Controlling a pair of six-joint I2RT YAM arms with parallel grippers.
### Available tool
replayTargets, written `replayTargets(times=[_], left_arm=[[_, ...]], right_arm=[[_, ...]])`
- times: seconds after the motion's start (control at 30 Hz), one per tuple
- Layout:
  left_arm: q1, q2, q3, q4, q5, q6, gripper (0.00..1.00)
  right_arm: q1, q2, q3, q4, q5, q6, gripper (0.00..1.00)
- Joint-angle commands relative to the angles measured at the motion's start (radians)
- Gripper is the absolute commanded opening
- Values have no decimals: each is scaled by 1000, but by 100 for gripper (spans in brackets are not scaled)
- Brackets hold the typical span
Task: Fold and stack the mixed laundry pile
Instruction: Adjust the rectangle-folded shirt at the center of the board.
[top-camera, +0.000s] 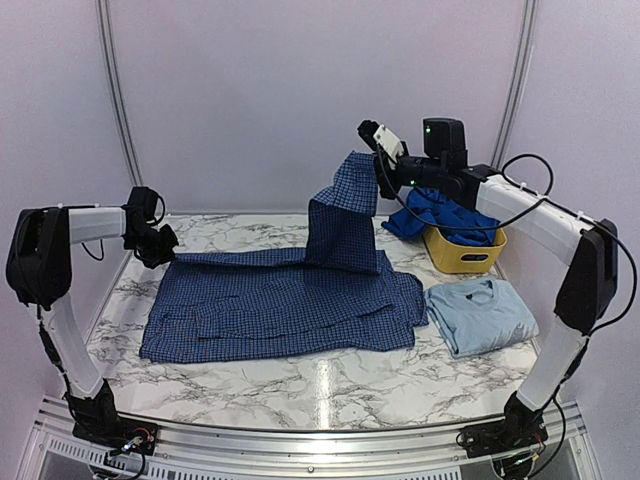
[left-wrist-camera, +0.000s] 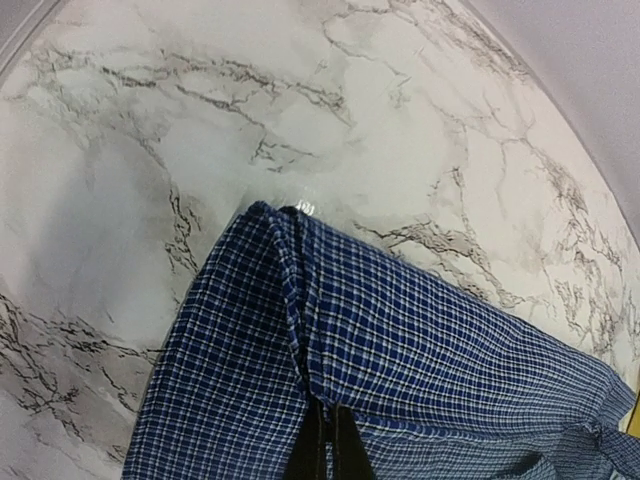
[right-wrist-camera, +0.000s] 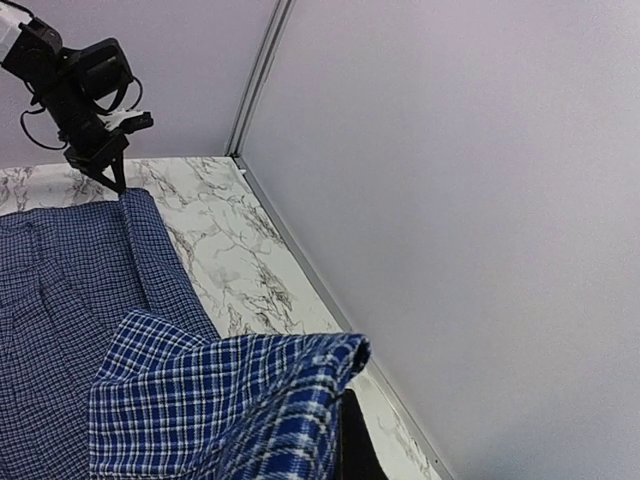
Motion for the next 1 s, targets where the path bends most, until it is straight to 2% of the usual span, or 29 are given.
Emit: replayTargets(times=[0.0,0.1,0.37,0.6,0.8,0.97], left_arm=[[5,-51,21,-110,-35,108,0],[5,-42,7,-132,-28,136,0],[5,-21,-57,-155,-33,179,0],[3,53,-43,-157,-48,191,0],[2,42,-46,-154,-34,206,0],[-5,30,-55,-156,-7,236,0]], right_arm=[[-3,-38,38,-136,-105,-2,0],[6,-60,16,-242,-132,-31,0],[13,-155,-72,-370,-102,-54,0],[14,-160,38,-417,-127,-41,0],[32,-142,118,-503,-105,-51,0],[43,-149,74,-547,-79,-68,0]])
